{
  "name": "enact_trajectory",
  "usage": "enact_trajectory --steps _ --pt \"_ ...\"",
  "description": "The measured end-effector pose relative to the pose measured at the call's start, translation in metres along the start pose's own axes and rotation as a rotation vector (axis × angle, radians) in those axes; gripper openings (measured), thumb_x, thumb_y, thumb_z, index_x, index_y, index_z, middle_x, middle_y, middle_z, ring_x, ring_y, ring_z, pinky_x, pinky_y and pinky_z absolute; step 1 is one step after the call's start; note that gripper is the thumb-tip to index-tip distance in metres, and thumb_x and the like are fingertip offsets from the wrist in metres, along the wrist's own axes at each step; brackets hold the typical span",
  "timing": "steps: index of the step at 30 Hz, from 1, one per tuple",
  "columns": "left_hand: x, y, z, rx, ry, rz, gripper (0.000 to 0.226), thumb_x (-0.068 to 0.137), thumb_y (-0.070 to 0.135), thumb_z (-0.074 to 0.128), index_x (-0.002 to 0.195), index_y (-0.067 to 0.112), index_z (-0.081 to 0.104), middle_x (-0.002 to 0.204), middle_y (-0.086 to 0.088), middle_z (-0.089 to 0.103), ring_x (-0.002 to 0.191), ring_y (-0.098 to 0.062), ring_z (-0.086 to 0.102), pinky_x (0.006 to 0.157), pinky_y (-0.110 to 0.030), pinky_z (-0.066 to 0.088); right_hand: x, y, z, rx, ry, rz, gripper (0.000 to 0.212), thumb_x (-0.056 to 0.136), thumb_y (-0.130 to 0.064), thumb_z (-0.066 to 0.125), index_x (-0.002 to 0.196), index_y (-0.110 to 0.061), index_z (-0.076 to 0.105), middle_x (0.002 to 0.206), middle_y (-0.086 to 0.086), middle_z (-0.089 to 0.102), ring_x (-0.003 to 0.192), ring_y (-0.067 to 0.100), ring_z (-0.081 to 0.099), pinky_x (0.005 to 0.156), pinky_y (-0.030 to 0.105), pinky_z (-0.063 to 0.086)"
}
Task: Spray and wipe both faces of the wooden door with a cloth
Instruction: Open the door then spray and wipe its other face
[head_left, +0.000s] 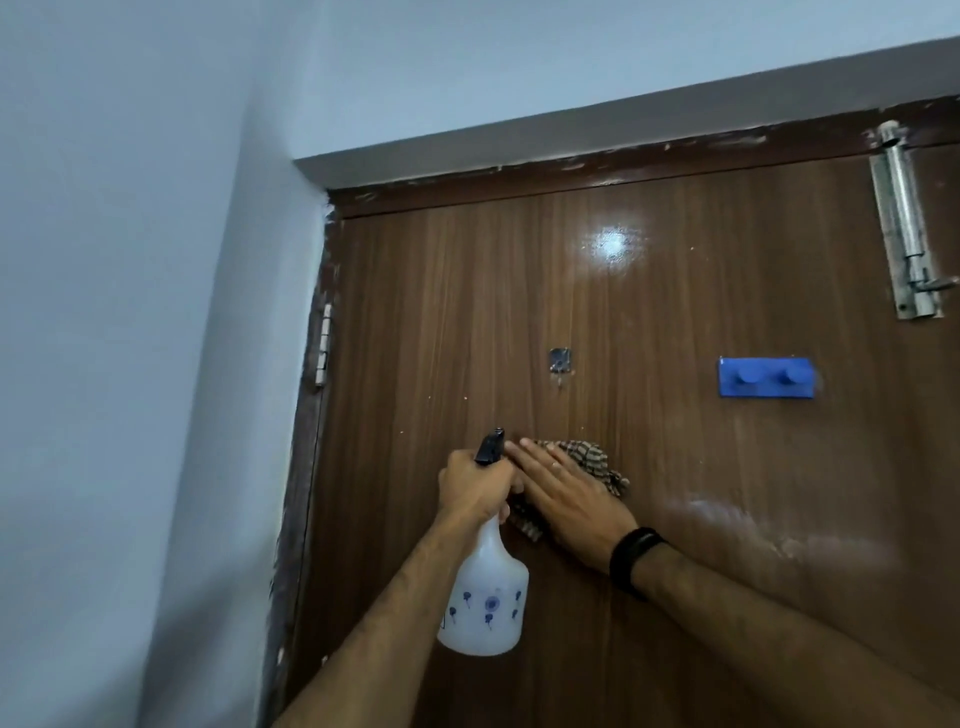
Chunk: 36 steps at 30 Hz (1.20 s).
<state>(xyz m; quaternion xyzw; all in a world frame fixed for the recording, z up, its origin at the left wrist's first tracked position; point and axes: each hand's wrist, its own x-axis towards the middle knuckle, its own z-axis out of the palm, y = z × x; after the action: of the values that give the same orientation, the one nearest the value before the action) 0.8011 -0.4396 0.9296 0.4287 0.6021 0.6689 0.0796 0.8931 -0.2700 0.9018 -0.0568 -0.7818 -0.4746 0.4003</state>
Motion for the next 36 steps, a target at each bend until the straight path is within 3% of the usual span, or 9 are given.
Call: enact_trajectory --steps 3,8,14,16,19,24,27,32,36 --pt "0.005 0.008 -0.008 0.039 -0.032 0.014 0.005 0.081 0.003 0.067 0.084 0.008 0.069 0.079 -0.015 0.072 0.050 -0.017 0.058 0.053 -0.027 0.052 0.022 0.010 -0.008 -0.008 0.013 0.106 0.064 0.090 -0.009 0.042 0.153 -0.009 0.028 0.160 0.013 0.025 0.148 0.026 0.024 0.120 0.043 0.021" --pt "0.016 0.027 -0.019 0.055 -0.050 0.024 0.009 0.079 0.004 0.070 0.087 0.007 0.069 0.076 -0.015 0.073 0.047 -0.017 0.057 0.052 -0.028 0.050 0.055 0.016 -0.017 0.055 0.054 0.375 0.073 0.088 -0.011 0.065 0.152 -0.006 0.031 0.160 0.012 0.028 0.149 0.025 0.022 0.121 0.039 0.007" --pt "-0.003 -0.045 -0.051 0.052 -0.077 -0.117 0.009 0.085 0.004 0.067 0.090 0.010 0.070 0.077 -0.011 0.071 0.050 -0.015 0.056 0.055 -0.030 0.049 0.034 -0.057 0.011 0.048 -0.149 -0.140 0.069 0.069 -0.021 0.084 0.132 -0.011 0.061 0.139 0.012 0.057 0.132 0.027 0.051 0.117 0.042 0.030" --pt "-0.005 -0.061 -0.064 0.024 -0.030 -0.133 0.009 0.086 0.003 0.067 0.089 0.011 0.069 0.076 -0.009 0.069 0.051 -0.014 0.055 0.055 -0.029 0.049 0.053 -0.057 0.006 0.050 -0.141 -0.220 0.065 0.081 -0.017 0.067 0.143 -0.012 0.049 0.151 0.012 0.043 0.142 0.025 0.037 0.117 0.043 0.019" --pt "0.000 -0.068 -0.088 -0.023 0.055 -0.123 0.010 0.087 0.001 0.067 0.087 0.011 0.066 0.074 -0.006 0.066 0.054 -0.016 0.056 0.063 -0.033 0.051 0.111 -0.027 -0.007 0.069 -0.031 -0.005 0.063 0.096 -0.007 0.043 0.155 -0.014 0.024 0.163 0.011 0.015 0.150 0.027 0.014 0.119 0.041 0.003" --pt "0.011 -0.083 -0.122 -0.066 0.163 -0.126 0.012 0.088 0.001 0.067 0.086 0.013 0.066 0.074 -0.008 0.066 0.055 -0.019 0.057 0.067 -0.036 0.053 0.167 -0.016 -0.006 0.111 0.009 0.233 0.053 0.104 -0.014 0.042 0.155 -0.011 0.028 0.163 0.009 0.019 0.152 0.026 0.013 0.122 0.041 0.007" --pt "0.009 -0.097 -0.133 -0.060 0.173 -0.160 0.012 0.087 0.000 0.067 0.086 0.011 0.065 0.071 -0.006 0.064 0.053 -0.017 0.055 0.062 -0.034 0.052 0.150 -0.042 0.014 0.084 0.028 0.120 0.056 0.099 -0.008 0.044 0.154 -0.010 0.029 0.162 0.011 0.022 0.151 0.028 0.016 0.121 0.043 0.008" --pt "-0.006 -0.127 -0.135 -0.035 0.171 -0.231 0.015 0.083 -0.003 0.067 0.076 0.009 0.064 0.061 -0.007 0.059 0.045 -0.017 0.051 0.055 -0.029 0.047 0.114 -0.103 0.023 0.071 -0.304 -0.350 0.065 0.101 -0.013 0.040 0.158 -0.017 0.009 0.166 0.007 -0.001 0.152 0.025 -0.003 0.117 0.039 -0.009" --pt "-0.008 -0.148 -0.136 -0.042 0.178 -0.271 0.015 0.085 -0.002 0.067 0.078 0.010 0.062 0.066 -0.008 0.061 0.049 -0.018 0.052 0.057 -0.030 0.049 0.162 -0.081 0.011 0.034 -0.218 -0.130 0.062 0.102 -0.008 0.037 0.158 -0.017 0.012 0.166 0.007 0.001 0.153 0.025 0.001 0.120 0.040 -0.005"
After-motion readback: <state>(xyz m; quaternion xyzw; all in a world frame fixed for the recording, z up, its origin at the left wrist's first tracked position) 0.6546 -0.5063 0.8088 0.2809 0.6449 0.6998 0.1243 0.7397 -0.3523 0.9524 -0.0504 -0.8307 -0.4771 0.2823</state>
